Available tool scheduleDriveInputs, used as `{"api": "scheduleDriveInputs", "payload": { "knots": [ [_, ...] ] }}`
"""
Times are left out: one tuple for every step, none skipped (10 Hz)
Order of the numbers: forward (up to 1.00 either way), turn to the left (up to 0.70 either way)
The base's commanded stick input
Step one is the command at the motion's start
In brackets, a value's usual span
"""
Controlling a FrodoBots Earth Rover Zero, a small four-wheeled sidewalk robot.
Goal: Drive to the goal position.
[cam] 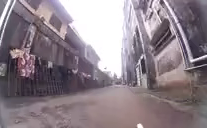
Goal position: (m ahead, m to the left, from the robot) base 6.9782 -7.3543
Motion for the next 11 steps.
{"api": "scheduleDriveInputs", "payload": {
  "knots": [
    [1.0,0.0],
    [1.0,0.0],
    [1.0,0.0],
    [1.0,-0.05],
    [1.0,-0.19],
    [1.0,-0.4],
    [1.0,-0.39],
    [1.0,-0.36],
    [1.0,-0.13],
    [1.0,0.0],
    [1.0,0.0]
  ]
}}
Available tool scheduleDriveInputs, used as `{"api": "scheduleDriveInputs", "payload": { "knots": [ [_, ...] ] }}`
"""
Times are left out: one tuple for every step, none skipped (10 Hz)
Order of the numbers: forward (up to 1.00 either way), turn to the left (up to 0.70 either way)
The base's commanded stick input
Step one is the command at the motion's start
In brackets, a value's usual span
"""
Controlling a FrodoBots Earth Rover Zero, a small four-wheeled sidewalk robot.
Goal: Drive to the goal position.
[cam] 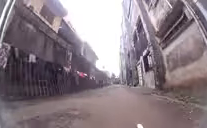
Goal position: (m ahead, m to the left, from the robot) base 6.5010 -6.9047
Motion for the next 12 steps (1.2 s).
{"api": "scheduleDriveInputs", "payload": {
  "knots": [
    [1.0,0.0],
    [1.0,0.0],
    [1.0,0.0],
    [1.0,0.0],
    [1.0,0.0],
    [1.0,0.0],
    [1.0,0.0],
    [1.0,0.0],
    [1.0,0.0],
    [1.0,0.0],
    [1.0,0.0],
    [1.0,0.0]
  ]
}}
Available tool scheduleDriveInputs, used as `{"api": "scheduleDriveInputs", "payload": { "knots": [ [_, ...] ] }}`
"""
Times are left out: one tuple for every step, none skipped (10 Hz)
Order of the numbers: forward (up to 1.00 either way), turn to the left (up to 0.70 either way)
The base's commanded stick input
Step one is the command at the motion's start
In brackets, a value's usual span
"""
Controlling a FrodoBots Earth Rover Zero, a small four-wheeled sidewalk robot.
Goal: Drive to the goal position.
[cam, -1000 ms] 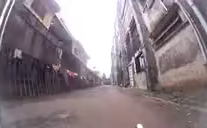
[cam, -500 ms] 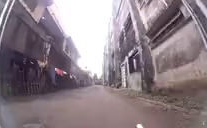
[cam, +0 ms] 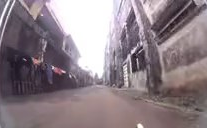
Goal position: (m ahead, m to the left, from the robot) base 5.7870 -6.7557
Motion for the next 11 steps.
{"api": "scheduleDriveInputs", "payload": {
  "knots": [
    [1.0,0.0],
    [1.0,0.0],
    [1.0,0.0],
    [1.0,0.0],
    [1.0,0.0],
    [1.0,0.0],
    [1.0,0.0],
    [1.0,0.0],
    [1.0,0.0],
    [1.0,0.0],
    [1.0,0.0]
  ]
}}
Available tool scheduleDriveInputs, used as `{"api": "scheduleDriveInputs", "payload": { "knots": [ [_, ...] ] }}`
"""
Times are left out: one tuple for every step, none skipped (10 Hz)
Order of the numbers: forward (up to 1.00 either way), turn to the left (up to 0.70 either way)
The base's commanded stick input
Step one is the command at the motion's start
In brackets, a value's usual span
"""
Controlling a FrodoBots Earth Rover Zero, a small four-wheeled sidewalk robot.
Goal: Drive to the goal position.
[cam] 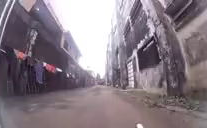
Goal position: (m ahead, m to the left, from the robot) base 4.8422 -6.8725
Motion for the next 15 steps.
{"api": "scheduleDriveInputs", "payload": {
  "knots": [
    [1.0,0.0],
    [1.0,0.0],
    [1.0,0.0],
    [1.0,0.0],
    [1.0,0.0],
    [1.0,0.0],
    [1.0,0.0],
    [1.0,0.0],
    [1.0,0.0],
    [1.0,0.0],
    [1.0,0.0],
    [1.0,0.0],
    [1.0,0.0],
    [1.0,0.0],
    [1.0,0.0]
  ]
}}
